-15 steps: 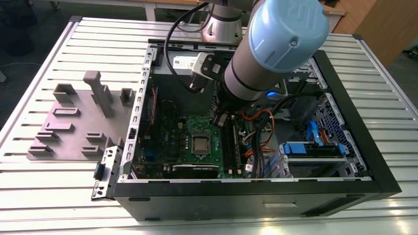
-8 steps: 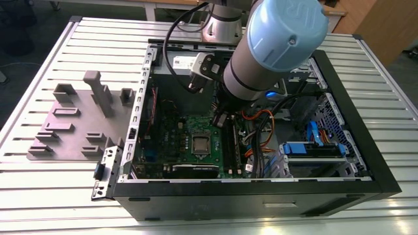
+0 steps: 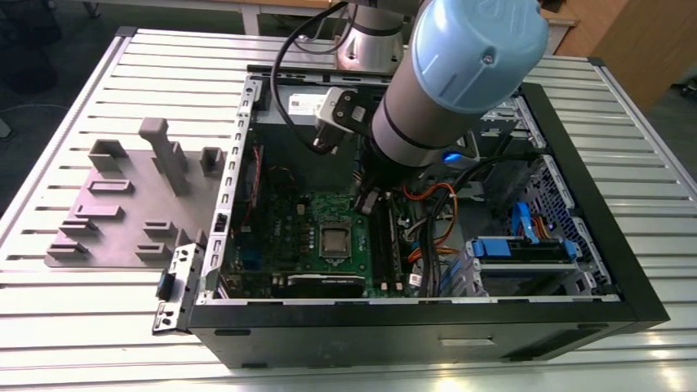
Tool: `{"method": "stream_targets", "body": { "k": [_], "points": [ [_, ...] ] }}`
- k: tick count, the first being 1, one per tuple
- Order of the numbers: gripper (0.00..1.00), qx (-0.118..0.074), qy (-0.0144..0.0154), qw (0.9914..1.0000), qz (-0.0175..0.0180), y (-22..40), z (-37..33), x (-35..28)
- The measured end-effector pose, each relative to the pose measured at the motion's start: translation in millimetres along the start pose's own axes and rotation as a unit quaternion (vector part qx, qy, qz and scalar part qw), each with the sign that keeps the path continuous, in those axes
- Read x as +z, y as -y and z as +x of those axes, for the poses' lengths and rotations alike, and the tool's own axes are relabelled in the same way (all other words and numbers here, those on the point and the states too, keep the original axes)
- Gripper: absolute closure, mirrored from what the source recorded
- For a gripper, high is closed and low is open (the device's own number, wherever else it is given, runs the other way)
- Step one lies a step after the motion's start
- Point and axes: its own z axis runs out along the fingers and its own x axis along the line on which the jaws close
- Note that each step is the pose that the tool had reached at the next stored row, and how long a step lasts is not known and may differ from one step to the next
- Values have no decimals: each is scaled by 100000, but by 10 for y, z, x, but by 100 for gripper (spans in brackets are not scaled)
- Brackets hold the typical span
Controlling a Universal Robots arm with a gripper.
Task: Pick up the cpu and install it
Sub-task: 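Install the first cpu locking lever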
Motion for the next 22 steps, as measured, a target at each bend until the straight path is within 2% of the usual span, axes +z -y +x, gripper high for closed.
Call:
{"method": "stream_targets", "body": {
  "k": [3,22],
  "points": [
    [89,-3,-101,100000,67,2,23,-6],
    [89,-82,-80,100000,151,6,65,-18]
  ]
}}
